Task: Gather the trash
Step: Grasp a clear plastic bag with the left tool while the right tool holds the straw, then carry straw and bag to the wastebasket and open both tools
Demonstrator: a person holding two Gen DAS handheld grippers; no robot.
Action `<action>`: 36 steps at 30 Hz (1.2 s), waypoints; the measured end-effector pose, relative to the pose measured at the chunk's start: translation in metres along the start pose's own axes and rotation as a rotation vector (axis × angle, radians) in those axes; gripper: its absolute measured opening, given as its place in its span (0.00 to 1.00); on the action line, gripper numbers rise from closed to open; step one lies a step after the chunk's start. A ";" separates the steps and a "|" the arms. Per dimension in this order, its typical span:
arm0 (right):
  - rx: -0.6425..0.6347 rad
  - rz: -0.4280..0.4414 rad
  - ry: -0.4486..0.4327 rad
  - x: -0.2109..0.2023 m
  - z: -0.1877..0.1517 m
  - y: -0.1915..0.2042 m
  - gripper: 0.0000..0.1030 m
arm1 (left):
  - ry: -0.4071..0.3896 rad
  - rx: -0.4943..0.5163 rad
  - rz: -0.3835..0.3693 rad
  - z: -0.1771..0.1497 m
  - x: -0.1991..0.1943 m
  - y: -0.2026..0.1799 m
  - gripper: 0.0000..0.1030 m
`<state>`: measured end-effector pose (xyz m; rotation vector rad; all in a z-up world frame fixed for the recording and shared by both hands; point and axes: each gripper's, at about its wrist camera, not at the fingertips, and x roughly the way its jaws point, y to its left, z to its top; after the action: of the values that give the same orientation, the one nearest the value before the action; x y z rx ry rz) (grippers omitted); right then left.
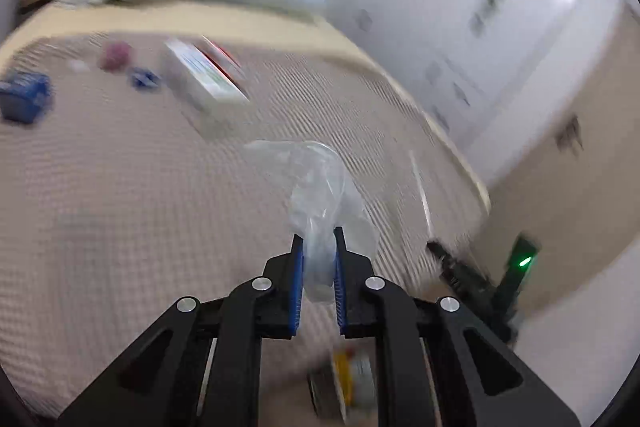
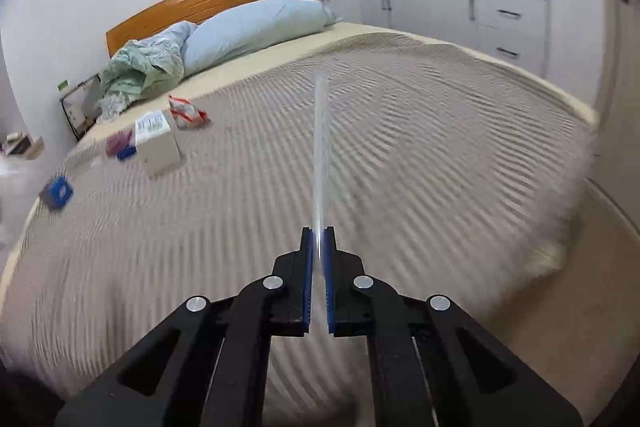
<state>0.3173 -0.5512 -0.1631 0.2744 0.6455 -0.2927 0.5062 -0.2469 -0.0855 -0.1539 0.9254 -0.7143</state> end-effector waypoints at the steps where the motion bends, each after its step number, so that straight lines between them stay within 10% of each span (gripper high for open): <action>1: 0.005 -0.007 0.016 -0.013 -0.014 -0.014 0.05 | 0.044 0.047 0.015 -0.017 0.016 -0.020 0.10; 12: 0.087 -0.126 0.604 0.005 -0.261 -0.149 0.06 | 0.460 0.201 -0.038 -0.177 0.171 -0.096 0.10; 16: 0.083 -0.151 0.604 0.059 -0.283 -0.156 0.14 | 0.555 0.288 0.017 -0.198 0.198 -0.103 0.10; 18: 0.114 -0.129 0.667 0.088 -0.293 -0.165 0.59 | 0.602 0.314 0.029 -0.204 0.210 -0.110 0.10; 31: 0.487 -0.150 0.457 -0.007 -0.319 -0.211 0.61 | 0.759 0.227 -0.010 -0.256 0.313 -0.134 0.12; 34: 0.521 -0.152 0.456 -0.024 -0.330 -0.215 0.61 | 0.713 0.141 0.030 -0.256 0.333 -0.145 0.72; 36: 0.503 -0.160 0.470 -0.027 -0.332 -0.215 0.61 | 0.700 0.123 0.043 -0.256 0.338 -0.142 0.81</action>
<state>0.0398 -0.6324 -0.4349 0.7909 1.0575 -0.5529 0.3698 -0.5218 -0.4113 0.2431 1.5389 -0.7964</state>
